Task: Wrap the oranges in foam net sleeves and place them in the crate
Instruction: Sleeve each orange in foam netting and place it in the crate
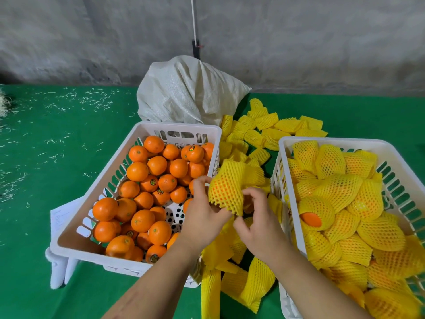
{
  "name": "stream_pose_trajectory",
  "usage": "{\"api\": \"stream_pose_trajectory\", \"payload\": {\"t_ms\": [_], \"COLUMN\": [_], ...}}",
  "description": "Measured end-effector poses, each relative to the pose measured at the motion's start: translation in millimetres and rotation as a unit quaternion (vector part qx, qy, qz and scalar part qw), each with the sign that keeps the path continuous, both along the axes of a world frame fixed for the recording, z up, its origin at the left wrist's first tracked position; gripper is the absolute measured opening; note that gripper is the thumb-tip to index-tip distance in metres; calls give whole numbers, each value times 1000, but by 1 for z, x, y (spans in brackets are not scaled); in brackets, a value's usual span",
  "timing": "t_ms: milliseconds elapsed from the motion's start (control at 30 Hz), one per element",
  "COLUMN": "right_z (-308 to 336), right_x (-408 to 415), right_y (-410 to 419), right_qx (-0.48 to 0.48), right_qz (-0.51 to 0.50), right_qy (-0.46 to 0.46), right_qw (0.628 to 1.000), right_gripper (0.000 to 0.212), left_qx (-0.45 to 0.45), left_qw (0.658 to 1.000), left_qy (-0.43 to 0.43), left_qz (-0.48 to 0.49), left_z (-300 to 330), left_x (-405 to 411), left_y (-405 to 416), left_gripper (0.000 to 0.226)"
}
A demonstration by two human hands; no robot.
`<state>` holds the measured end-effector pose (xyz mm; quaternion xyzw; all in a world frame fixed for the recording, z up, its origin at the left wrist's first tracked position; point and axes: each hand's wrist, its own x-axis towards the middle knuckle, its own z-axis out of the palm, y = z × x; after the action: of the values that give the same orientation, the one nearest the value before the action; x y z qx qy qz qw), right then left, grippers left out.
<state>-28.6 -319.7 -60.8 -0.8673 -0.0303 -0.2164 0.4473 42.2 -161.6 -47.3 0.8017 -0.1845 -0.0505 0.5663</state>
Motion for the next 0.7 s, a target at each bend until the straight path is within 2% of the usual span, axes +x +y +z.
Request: {"api": "stream_pose_trajectory", "payload": {"t_ms": [33,100,200,333,433,500,600,700], "right_z": [-1,-3,-1,1,5,3,1,-1], "right_x": [1,4,7,7,6,5,1,3], "right_y": [-1,-5,-9,-12,-10,-3,4,1], "right_qx": [15,10,-23,-27,-47,-62,-6,32], "right_qz": [-13,-52,-93,-91,-77,-32,8,-40], "right_qy": [14,-15,-43,-48,-97,-105,-21,25], "right_qw": [1000,998,994,994,991,992,1000,998], "right_gripper": [50,49,43,42,32,27,44,67], "left_qx": [24,80,113,97,39,16,8,15], "left_qw": [999,993,988,991,998,1000,999,1000], "left_qy": [-12,-41,-72,-86,-35,-10,-13,-16], "left_qz": [-31,-74,-71,-38,-26,19,32,8], "left_z": [1,2,5,3,3,2,2,1], "left_x": [-3,-5,-4,-3,-1,2,3,0], "left_y": [1,2,-1,-1,1,1,3,5], "left_gripper": [70,79,80,79,68,61,64,67]}}
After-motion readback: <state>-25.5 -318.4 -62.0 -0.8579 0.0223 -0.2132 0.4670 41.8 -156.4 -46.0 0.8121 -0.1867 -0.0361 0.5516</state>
